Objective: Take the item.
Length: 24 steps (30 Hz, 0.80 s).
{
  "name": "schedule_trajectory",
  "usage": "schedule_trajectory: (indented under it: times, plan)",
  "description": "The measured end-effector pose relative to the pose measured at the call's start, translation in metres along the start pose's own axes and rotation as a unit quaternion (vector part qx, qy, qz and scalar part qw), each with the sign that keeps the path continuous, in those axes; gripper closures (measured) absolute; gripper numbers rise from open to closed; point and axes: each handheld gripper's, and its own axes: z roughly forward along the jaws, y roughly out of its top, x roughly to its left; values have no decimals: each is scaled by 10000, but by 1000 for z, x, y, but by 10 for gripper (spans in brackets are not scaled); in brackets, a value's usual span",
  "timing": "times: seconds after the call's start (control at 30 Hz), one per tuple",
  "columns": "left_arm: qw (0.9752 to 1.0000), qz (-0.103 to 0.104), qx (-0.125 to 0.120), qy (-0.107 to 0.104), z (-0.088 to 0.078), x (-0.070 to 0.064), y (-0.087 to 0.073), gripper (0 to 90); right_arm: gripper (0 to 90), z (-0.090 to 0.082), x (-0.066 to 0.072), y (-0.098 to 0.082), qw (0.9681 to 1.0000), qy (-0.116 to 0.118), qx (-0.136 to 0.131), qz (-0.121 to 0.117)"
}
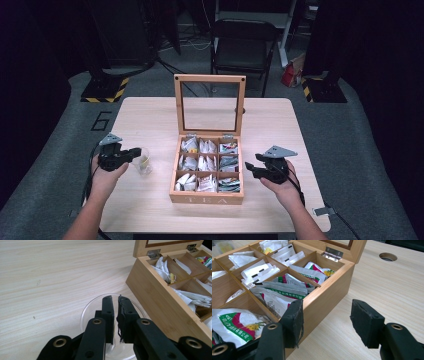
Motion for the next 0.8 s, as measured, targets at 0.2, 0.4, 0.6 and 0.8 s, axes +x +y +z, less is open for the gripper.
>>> schedule_trajectory:
  times: [0.2, 0.4, 0.6, 0.8]
  plan:
    - [10000, 2, -40, 28, -1, 0, 1, 784, 431, 0, 0, 0, 10000, 5, 4, -2]
    - [9999, -14, -106, -31, -3, 0, 5, 675, 431, 1, 0, 0, 10000, 21, -5, 28]
    - [9998, 78, -161, -51, -4, -5, 14, 626, 424, 0, -1, 0, 10000, 57, 2, 60]
    - [9998, 127, -104, -96, -2, -9, 22, 602, 424, -2, -3, 3, 9997, 130, -8, 184]
